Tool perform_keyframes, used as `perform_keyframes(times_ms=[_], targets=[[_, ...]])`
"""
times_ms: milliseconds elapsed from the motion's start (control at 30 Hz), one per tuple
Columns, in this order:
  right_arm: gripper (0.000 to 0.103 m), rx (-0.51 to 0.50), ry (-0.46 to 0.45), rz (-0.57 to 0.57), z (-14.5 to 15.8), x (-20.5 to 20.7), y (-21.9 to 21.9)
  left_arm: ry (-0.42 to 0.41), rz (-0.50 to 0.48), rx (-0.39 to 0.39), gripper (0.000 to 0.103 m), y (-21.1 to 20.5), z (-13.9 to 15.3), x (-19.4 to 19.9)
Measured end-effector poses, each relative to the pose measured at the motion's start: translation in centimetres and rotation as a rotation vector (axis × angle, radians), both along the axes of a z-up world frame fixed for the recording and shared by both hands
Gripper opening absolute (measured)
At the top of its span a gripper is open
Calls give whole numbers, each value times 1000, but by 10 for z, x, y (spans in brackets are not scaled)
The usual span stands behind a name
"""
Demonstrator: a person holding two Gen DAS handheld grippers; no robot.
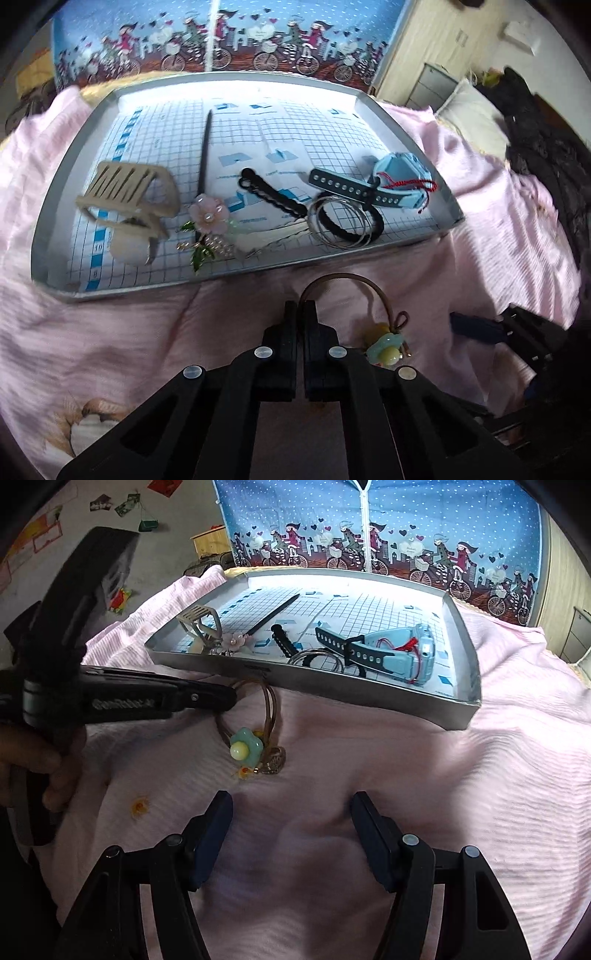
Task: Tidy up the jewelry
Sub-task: 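Grasp the brown beaded hair tie with the left tool while the right tool grasps a silver ring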
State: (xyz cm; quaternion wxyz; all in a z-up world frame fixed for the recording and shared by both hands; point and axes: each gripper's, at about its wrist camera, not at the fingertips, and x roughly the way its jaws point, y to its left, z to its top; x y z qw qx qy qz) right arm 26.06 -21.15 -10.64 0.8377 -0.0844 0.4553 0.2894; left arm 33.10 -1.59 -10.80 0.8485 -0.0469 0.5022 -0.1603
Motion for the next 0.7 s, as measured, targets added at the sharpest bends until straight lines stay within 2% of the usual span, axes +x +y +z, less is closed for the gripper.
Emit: perform_keyframes(times_ms=[67, 133, 333, 400, 633, 700], targets=[[65, -3, -10, 4, -1, 2, 3, 19, 32, -34, 1, 8, 1, 0], [63, -4, -18, 6, -2, 4, 5, 24, 59, -29, 1, 13, 4, -2], [51, -4, -31, 30, -8, 12, 16, 37, 103, -7, 1, 21, 6, -6], [46, -4, -33, 34, -9, 13, 18, 40, 106, -9, 1, 22, 5, -7], [43, -7, -80, 62, -4, 15, 28, 31, 99, 11, 1, 19, 5, -8], [38, -12, -75, 78, -6, 16, 31, 30, 103, 17, 1, 19, 5, -8]])
